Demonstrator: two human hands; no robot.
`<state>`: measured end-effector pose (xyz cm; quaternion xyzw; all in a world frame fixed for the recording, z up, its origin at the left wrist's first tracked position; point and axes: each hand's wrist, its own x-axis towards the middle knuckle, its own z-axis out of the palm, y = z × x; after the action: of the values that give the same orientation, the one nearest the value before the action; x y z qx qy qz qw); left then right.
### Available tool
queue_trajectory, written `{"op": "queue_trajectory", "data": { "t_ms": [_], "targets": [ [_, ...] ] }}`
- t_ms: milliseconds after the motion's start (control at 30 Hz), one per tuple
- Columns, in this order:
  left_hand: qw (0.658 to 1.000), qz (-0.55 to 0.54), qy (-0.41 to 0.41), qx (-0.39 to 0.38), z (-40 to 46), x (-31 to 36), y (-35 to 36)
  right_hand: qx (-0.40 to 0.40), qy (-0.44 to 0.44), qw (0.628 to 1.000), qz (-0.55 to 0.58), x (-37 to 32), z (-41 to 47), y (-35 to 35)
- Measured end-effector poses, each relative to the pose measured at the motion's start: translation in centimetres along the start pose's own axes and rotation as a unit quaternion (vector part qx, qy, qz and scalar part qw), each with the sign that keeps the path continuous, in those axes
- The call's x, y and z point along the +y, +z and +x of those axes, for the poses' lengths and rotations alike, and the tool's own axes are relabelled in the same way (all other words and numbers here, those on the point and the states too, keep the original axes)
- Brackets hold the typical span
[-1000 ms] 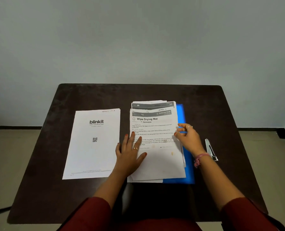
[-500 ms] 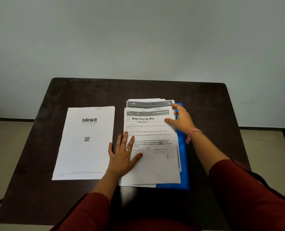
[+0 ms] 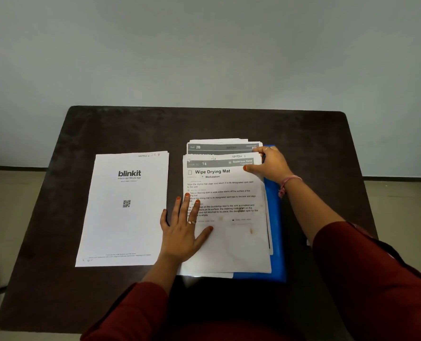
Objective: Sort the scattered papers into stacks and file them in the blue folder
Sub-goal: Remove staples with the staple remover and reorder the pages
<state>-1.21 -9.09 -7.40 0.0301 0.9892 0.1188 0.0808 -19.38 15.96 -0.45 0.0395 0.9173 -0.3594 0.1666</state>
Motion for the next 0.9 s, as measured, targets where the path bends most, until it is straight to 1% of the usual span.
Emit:
{"op": "queue_trajectory", "data": {
  "t_ms": [100, 267, 333, 400, 433, 533, 567, 633, 733, 800, 900],
  "targets": [
    [1.0, 0.003, 0.003, -0.002, 0.0, 0.0, 0.0, -0.031, -0.023, 0.999, -0.007, -0.2, 0.6, -0.2],
    [1.0, -0.002, 0.002, -0.006, 0.1, -0.1, -0.1, -0.036, -0.036, 0.997, -0.064, -0.3, 1.5, 0.1],
    [1.0, -0.004, 0.003, -0.005, 0.1, -0.1, -0.1, -0.005, -0.072, 0.995, -0.069, -0.6, 1.0, 0.6],
    [1.0, -0.003, 0.001, -0.007, 0.1, -0.1, -0.1, 0.033, -0.122, 0.991, -0.043, -0.9, -0.5, 1.2],
    [1.0, -0.003, 0.001, -0.007, 0.1, -0.1, -0.2, 0.038, -0.15, 0.988, -0.026, -1.0, -1.3, 1.6],
    [1.0, -0.001, -0.001, -0.009, 0.2, -0.1, -0.2, 0.012, -0.237, 0.971, 0.005, -0.4, -3.8, 3.0],
    [1.0, 0.001, -0.003, -0.012, 0.2, -0.1, -0.3, -0.004, -0.244, 0.97, 0.012, -0.3, -4.5, 3.3],
    [1.0, -0.001, -0.005, -0.017, 0.2, -0.1, -0.3, -0.019, -0.225, 0.973, 0.045, 0.1, -5.6, 3.7],
    [1.0, -0.007, -0.006, -0.023, 0.1, -0.2, -0.3, 0.005, -0.183, 0.975, 0.125, 0.6, -7.0, 4.2],
    [1.0, -0.007, -0.008, -0.026, 0.1, -0.1, -0.5, 0.024, -0.123, 0.977, 0.172, 1.1, -7.6, 4.6],
    [0.999, -0.007, -0.008, -0.034, 0.2, -0.1, -0.6, 0.031, -0.047, 0.981, 0.188, 1.9, -8.3, 5.2]
  ]
}}
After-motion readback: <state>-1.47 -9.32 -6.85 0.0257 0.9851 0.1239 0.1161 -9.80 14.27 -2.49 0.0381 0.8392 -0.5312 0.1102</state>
